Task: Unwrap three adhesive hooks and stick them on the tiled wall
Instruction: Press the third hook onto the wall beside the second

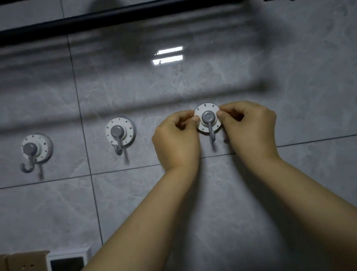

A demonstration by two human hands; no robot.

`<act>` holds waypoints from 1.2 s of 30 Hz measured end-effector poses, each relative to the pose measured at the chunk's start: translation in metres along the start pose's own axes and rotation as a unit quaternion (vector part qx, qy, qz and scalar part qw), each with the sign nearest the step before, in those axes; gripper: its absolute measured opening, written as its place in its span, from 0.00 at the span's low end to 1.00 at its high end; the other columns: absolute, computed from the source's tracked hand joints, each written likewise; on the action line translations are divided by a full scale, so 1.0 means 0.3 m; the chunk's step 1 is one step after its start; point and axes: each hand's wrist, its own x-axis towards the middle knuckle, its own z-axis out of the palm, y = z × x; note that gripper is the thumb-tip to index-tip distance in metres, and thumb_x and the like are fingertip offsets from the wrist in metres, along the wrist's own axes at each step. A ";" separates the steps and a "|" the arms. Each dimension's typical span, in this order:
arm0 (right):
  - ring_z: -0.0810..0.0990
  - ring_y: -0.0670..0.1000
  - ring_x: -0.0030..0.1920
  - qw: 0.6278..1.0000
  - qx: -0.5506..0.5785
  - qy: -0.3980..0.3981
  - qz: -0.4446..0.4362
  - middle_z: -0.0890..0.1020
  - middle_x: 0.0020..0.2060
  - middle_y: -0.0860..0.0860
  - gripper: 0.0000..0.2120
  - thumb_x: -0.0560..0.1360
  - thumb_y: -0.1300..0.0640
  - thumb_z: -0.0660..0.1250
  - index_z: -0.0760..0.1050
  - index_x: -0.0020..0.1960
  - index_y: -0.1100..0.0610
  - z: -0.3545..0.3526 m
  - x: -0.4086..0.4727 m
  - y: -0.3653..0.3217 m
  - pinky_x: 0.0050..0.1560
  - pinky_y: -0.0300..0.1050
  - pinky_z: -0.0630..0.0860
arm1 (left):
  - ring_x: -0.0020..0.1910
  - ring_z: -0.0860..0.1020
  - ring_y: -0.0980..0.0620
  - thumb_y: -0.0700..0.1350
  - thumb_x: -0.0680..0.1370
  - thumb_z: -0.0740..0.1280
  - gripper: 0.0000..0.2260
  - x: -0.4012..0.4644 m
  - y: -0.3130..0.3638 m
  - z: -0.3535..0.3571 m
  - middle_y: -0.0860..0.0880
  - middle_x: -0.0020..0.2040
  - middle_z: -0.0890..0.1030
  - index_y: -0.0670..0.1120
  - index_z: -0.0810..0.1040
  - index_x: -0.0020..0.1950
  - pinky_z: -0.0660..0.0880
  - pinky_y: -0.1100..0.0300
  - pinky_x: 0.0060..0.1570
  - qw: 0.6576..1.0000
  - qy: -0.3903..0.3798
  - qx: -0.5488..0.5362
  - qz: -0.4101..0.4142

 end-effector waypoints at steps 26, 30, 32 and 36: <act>0.70 0.55 0.65 0.778 -0.407 -0.292 -0.379 0.68 0.72 0.45 0.33 0.69 0.57 0.49 0.59 0.74 0.50 -0.157 0.081 0.034 0.57 0.54 0.67 | 0.65 0.69 0.43 0.42 0.72 0.64 0.34 0.117 0.013 -0.219 0.55 0.77 0.60 0.52 0.58 0.77 0.69 0.50 0.58 0.667 -0.316 0.494 0.460; 0.71 0.57 0.65 0.758 -0.426 -0.294 -0.397 0.70 0.71 0.45 0.33 0.68 0.58 0.46 0.62 0.73 0.50 -0.171 0.112 0.020 0.57 0.56 0.67 | 0.60 0.73 0.42 0.44 0.73 0.63 0.28 0.103 0.032 -0.207 0.56 0.75 0.66 0.52 0.66 0.74 0.70 0.50 0.56 0.683 -0.290 0.484 0.464; 0.68 0.59 0.68 0.758 -0.431 -0.304 -0.385 0.68 0.72 0.46 0.33 0.69 0.58 0.47 0.58 0.75 0.50 -0.176 0.103 0.021 0.59 0.57 0.66 | 0.63 0.71 0.43 0.46 0.74 0.60 0.28 0.087 0.031 -0.210 0.56 0.75 0.65 0.52 0.64 0.75 0.69 0.51 0.56 0.681 -0.288 0.498 0.453; 0.61 0.60 0.72 0.781 -0.428 -0.302 -0.339 0.59 0.76 0.49 0.35 0.71 0.62 0.56 0.50 0.77 0.52 -0.172 0.035 0.061 0.64 0.57 0.61 | 0.68 0.65 0.44 0.47 0.73 0.60 0.32 0.065 0.019 -0.218 0.53 0.78 0.59 0.50 0.56 0.77 0.67 0.51 0.62 0.673 -0.306 0.524 0.423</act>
